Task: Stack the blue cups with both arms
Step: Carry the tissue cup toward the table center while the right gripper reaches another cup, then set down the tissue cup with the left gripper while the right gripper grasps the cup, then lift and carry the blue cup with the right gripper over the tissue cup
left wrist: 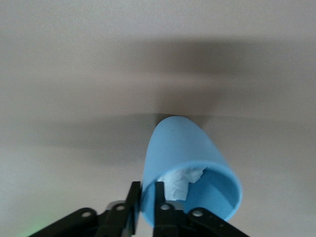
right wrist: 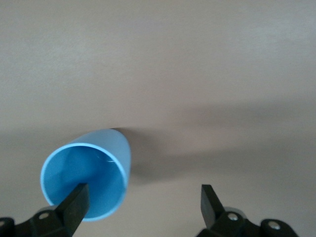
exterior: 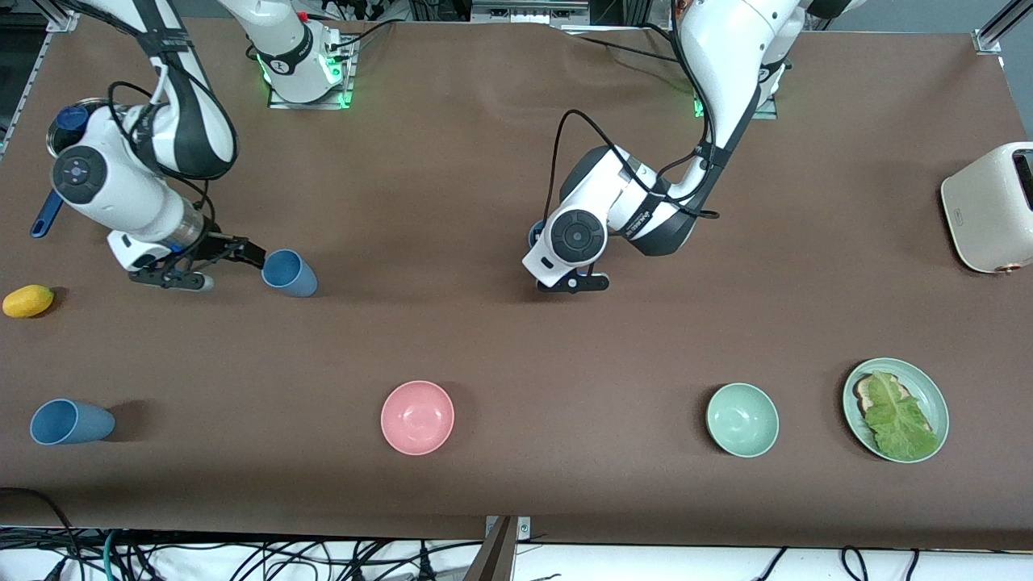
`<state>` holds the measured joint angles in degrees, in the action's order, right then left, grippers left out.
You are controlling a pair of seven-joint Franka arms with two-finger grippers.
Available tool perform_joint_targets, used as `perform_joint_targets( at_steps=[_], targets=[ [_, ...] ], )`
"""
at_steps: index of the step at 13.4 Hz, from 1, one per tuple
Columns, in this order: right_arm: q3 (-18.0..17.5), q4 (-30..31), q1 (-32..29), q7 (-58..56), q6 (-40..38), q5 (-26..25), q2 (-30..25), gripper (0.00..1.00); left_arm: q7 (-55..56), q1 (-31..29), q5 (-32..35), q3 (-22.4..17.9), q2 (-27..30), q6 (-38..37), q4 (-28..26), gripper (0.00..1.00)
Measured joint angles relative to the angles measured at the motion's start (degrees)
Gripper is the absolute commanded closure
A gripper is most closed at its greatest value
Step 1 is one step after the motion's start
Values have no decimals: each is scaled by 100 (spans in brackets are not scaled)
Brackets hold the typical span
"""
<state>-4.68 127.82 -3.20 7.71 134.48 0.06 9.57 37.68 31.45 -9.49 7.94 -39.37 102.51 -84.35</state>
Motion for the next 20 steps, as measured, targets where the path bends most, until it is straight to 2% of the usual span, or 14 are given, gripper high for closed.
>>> perform_joint_targets(
  at_steps=[2, 4, 6, 8, 9, 11, 12, 17, 20],
  targets=[
    [-2, -19, 57, 31, 45, 0, 117, 0, 12, -7, 0, -40, 65, -36, 34, 0],
    [1, -83, 56, 31, 72, 0, 229, 1, 16, -41, 0, -94, 352, -384, 152, 0],
    [0, -121, 67, 31, 109, 0, 317, 12, 22, -239, 26, -157, 907, -789, 232, 0],
    [-1, -123, 93, 31, 138, 0, 380, 35, 18, -645, 304, -185, 1454, -935, 228, 0],
    [-1, -127, 112, 31, 146, 0, 405, 50, 8, -852, 455, -187, 1670, -942, 229, 0],
    [-2, -128, 167, 32, 156, 0, 452, 87, -317, -1262, 539, -188, 2076, -964, 229, 0],
    [-2, -128, 187, 32, 159, 0, 470, 100, -721, -1475, 540, -189, 2267, -1075, 229, 0],
    [-10, -160, 199, 33, 161, 9, 487, 100, -2743, -2442, 540, -203, 2912, -1992, 217, 0],
    [-60, -484, 256, 37, -103, 8, 495, 100, -3752, -2885, 540, -206, 3161, -2087, 172, 0]
  ],
)
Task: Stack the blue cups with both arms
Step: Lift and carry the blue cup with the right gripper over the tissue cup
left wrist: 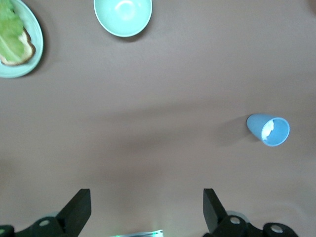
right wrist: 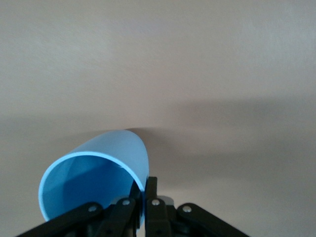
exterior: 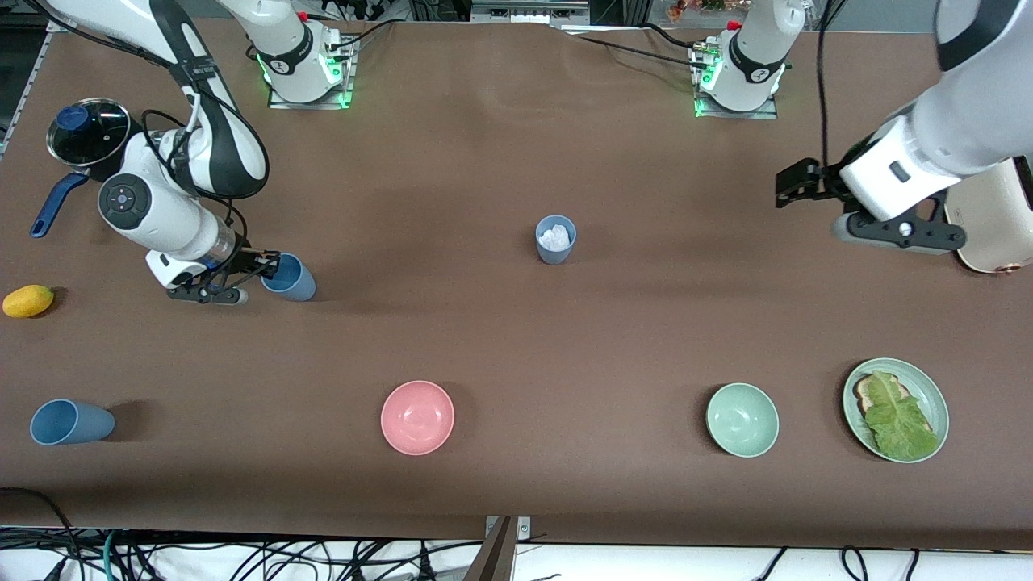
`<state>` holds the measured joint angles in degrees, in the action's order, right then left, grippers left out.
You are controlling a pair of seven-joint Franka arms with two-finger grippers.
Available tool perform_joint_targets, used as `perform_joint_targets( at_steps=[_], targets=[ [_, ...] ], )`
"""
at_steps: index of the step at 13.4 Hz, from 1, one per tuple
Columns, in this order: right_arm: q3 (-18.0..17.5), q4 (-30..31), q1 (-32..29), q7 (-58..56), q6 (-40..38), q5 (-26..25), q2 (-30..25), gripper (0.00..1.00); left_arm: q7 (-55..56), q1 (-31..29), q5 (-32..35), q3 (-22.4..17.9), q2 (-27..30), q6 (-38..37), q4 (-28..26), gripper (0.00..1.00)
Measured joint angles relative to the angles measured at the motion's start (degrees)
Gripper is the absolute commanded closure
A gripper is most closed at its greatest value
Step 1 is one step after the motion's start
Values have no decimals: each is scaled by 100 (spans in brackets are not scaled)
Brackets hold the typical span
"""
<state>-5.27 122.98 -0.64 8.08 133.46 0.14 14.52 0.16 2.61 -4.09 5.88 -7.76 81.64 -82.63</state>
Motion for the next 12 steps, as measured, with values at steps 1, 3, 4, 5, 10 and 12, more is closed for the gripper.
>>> perform_joint_targets(
  at_steps=[1, 3, 4, 5, 10, 12],
  targets=[
    [-52, -239, 69, 91, -287, 1, -1, 100, -279, -180, 1, -5, 75, 0, -51, 0],
    [-174, -793, 355, 521, -812, 7, -5, 100, -511, -405, 2, -66, 323, 4, -375, 0],
    [-211, -1061, 603, 835, -1021, 11, -5, 100, -543, -422, 2, -135, 498, 98, -642, 0],
    [-232, -1309, 905, 1200, -1187, 15, 2, 100, -562, -422, 2, -169, 684, 319, -901, 0],
    [-269, -2403, 2303, 2847, -1589, 18, 311, 100, -576, -408, 2, -154, 1037, 660, -1354, 0],
    [-270, -2827, 2715, 3367, -1601, 20, 563, 100, -576, -411, 2, -180, 1013, 708, -1354, 0]
  ],
)
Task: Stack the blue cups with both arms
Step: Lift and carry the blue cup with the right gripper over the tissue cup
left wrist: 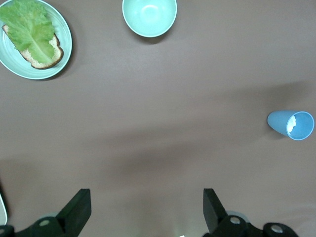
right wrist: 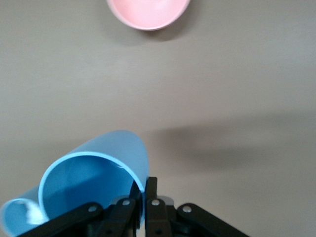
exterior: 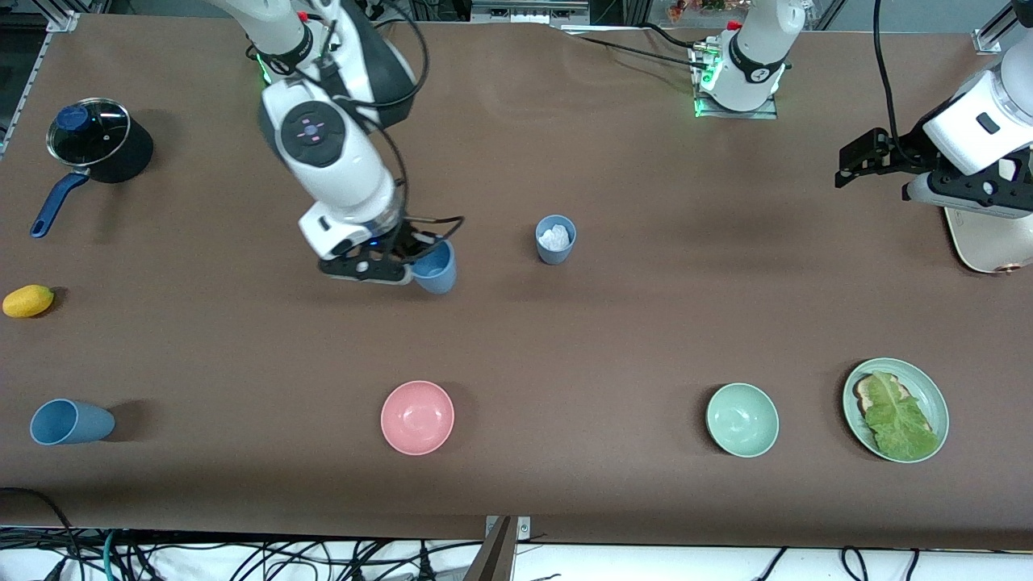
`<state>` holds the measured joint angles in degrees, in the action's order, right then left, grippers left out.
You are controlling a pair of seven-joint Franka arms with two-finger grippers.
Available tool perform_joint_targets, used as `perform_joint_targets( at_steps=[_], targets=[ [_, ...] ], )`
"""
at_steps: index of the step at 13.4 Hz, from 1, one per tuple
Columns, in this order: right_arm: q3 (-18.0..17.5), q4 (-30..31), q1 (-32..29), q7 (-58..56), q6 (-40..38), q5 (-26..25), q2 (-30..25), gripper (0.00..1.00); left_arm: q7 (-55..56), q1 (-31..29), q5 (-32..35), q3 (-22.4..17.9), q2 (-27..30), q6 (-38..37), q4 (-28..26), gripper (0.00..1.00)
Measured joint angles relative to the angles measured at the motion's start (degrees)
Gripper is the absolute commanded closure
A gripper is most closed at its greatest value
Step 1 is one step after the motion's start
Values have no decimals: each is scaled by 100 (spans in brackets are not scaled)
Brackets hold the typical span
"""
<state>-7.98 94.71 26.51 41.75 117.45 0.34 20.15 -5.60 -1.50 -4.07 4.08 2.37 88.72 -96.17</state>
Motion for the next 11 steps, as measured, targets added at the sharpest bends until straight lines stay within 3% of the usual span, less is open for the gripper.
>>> perform_joint_targets(
  at_steps=[6, 11],
  targets=[
    [2, -1213, 910, 1222, -2, 1, 872, 100, 0, -2, 0, -10, -26, 32, 7, 0],
    [1, -1663, 1292, 1669, 14, 1, 1351, 100, 0, -40, 0, -31, -44, 37, 18, 0]
  ],
)
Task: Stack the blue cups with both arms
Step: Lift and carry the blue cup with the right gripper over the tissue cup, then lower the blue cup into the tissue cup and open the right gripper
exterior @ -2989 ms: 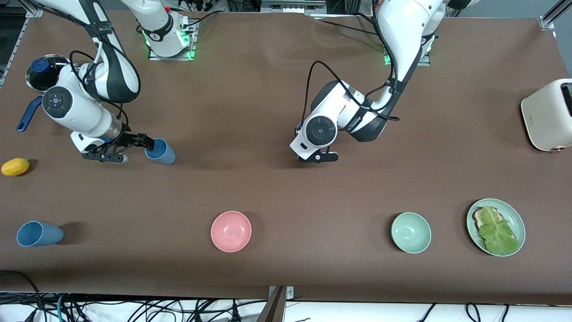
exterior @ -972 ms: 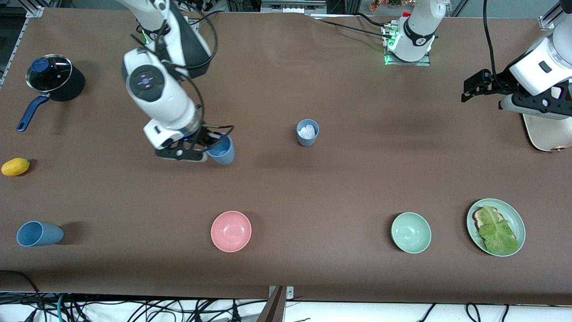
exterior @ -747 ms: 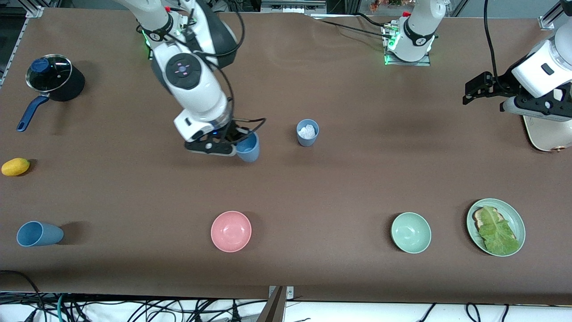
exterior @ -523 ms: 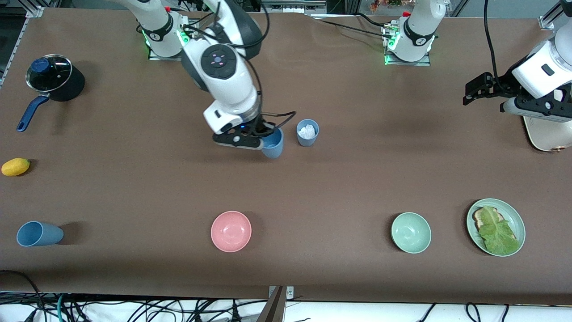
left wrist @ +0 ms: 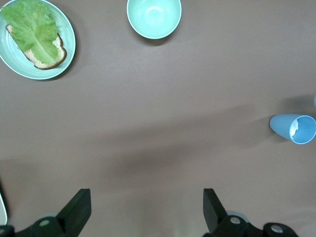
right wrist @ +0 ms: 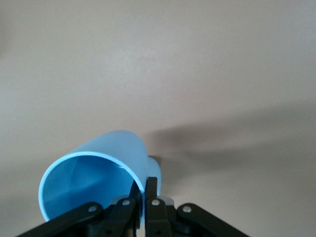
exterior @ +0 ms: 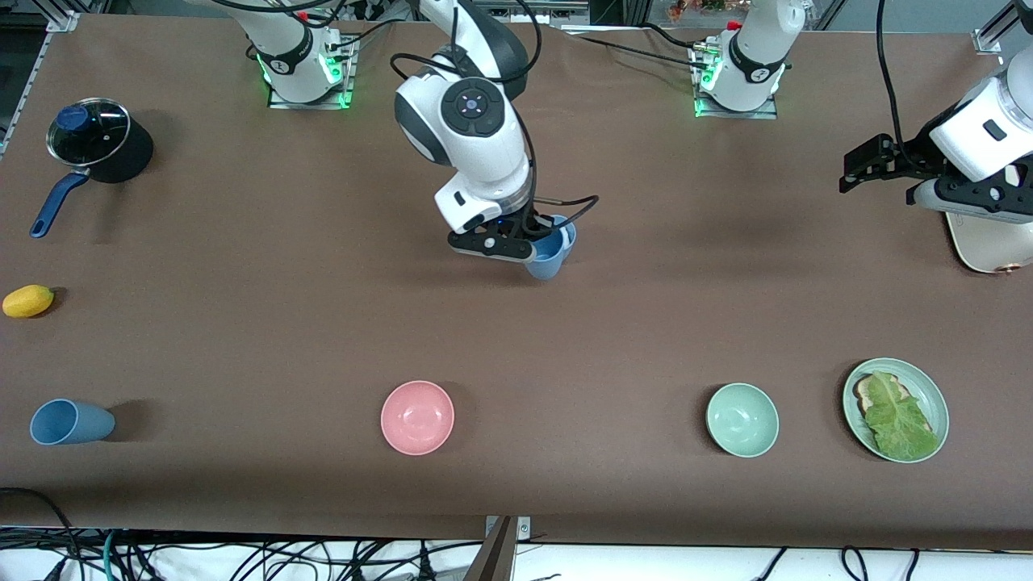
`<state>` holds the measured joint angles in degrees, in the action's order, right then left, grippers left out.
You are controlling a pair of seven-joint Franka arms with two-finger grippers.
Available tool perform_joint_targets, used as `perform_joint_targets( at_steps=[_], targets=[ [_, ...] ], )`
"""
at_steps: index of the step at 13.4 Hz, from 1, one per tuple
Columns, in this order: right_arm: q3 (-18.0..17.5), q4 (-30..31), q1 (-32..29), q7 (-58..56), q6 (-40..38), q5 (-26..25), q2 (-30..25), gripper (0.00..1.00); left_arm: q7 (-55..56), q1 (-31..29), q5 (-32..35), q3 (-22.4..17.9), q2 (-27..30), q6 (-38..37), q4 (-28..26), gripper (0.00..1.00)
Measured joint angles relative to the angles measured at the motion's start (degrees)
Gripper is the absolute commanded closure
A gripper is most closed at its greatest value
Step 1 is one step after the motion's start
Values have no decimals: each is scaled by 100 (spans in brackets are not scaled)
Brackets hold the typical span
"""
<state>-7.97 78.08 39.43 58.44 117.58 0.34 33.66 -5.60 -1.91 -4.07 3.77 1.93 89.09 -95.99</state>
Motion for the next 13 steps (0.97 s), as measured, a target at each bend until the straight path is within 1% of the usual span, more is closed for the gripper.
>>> perform_joint_targets(
  at_steps=[4, 13],
  targets=[
    [1, -96, 84, 141, 6, 6, 160, 100, 0, -12, 0, 0, -3, 0, 0, 0],
    [2, -98, 95, 168, -91, 124, 186, 100, -7, -85, 0, -1, -5, 0, 1, 0]
  ],
)
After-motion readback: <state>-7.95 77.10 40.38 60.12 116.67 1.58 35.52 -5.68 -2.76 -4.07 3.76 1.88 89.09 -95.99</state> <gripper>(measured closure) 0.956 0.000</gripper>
